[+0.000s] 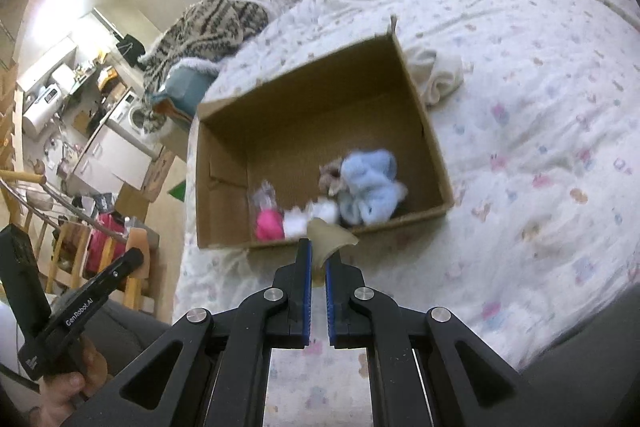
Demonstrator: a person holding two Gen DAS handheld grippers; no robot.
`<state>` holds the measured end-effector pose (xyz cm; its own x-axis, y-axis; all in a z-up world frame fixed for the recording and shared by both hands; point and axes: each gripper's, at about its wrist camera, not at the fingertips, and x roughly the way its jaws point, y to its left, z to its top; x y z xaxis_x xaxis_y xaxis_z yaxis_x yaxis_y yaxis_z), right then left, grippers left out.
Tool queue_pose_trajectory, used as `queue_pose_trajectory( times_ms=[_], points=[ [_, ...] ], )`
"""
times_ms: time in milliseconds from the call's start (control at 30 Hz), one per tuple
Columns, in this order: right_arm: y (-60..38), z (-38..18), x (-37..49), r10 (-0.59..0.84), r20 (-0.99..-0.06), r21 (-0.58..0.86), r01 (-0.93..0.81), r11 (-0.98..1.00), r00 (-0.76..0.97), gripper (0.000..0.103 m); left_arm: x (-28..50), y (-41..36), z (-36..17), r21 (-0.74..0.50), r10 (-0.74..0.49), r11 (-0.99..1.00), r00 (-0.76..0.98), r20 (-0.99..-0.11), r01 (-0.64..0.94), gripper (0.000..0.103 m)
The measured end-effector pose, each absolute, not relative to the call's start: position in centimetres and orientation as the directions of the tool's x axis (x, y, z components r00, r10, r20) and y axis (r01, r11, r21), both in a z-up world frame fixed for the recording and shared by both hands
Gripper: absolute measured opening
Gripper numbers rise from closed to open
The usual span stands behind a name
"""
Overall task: Organize soft objects
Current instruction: 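Carry the peach foam tube and flat beige piece down into the box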
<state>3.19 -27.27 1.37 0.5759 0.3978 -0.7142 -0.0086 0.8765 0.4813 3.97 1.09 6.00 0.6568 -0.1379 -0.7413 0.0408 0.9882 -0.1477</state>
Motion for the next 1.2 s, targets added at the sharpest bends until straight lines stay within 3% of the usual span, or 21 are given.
queue_pose_trajectory(
  times_ms=[267, 567, 867, 1200],
  points=[
    [-27.9, 2.9, 6.3, 0.362, -0.701, 0.44, -0.026, 0.897, 0.615, 0.007, 7.8, -0.4, 6.2, -0.119, -0.136, 0.99, 0.653, -0.745, 0.071, 0.004],
    [-28.5, 0.0, 9.3, 0.292, -0.747, 0.382, 0.026, 0.924, 0.597, 0.007, 12.4, -2.3, 3.9, -0.049, -0.112, 0.992, 0.627, -0.771, 0.117, 0.004],
    [-28.5, -3.6, 10.1, 0.238, -0.8, 0.336, 0.083, 0.938, 0.551, 0.008, 15.1, -3.2, -1.3, -0.058, -0.111, 0.993, 0.591, -0.799, 0.107, 0.004],
    [-27.5, -4.6, 10.9, 0.206, -0.82, 0.285, 0.07, 0.956, 0.534, 0.008, 15.4, -3.4, -2.4, -0.076, -0.135, 0.989, 0.567, -0.812, 0.128, 0.004]
  ],
)
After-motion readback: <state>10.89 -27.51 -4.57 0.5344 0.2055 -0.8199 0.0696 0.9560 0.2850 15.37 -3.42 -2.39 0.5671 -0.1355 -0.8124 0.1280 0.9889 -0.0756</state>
